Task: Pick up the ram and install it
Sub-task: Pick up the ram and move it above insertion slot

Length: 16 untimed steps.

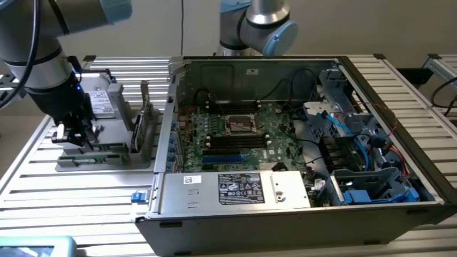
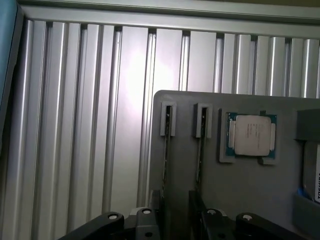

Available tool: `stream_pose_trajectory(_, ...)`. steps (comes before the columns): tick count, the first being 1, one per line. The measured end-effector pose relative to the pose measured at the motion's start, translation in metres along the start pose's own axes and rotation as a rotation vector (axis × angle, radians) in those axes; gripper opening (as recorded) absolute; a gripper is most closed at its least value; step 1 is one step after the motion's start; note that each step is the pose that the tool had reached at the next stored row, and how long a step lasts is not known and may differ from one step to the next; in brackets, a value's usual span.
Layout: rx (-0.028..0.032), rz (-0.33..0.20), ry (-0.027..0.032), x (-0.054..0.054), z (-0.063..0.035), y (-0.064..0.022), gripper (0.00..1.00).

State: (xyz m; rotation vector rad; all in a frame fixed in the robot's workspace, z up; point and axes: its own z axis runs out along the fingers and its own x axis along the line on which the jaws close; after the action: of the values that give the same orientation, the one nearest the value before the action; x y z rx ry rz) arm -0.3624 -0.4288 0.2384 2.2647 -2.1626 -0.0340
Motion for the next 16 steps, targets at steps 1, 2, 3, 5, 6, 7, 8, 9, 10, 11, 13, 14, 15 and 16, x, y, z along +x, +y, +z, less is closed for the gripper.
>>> stream_pose_trajectory(1,0.0,0.0,0.0,0.0,0.0018,-0.0004,0.36)
stream_pose_trajectory(2,0.0,0.0,0.0,0.0,0.0036,-0.0006,0.36)
stream_pose_trajectory(3,-0.0001,0.0,0.0001,0.0,0.0054,-0.0007,0.36)
stream_pose_trajectory(5,-0.0001,0.0,0.0001,0.001,0.009,-0.001,0.36)
stream_pose_trajectory(6,0.0,0.0,0.0001,0.001,0.0106,-0.0011,0.36)
stream_pose_trajectory(7,-0.0001,0.0,0.0001,0.001,0.0118,-0.0012,0.36)
stream_pose_trajectory(8,-0.0002,0.0,0.0001,0.002,0.013,-0.0013,0.36)
stream_pose_trajectory(9,0.0,0.0,0.0001,0.003,0.014,-0.0016,0.36)
stream_pose_trajectory(10,0.0,0.0,0.0,0.004,0.0149,-0.0021,0.36)
stream_pose_trajectory(11,0.0001,0.0,0.0,0.004,0.0162,-0.0025,0.36)
stream_pose_trajectory(13,0.0,0.0,0.0001,0.004,0.0195,-0.0029,0.36)
stream_pose_trajectory(14,0.0001,0.0,0.0,0.004,0.0211,-0.003,0.36)
stream_pose_trajectory(15,0.0,0.0,0.0001,0.004,0.0223,-0.0031,0.36)
stream_pose_trajectory(16,-0.0001,0.0,0.0001,0.005,0.0235,-0.0032,0.36)
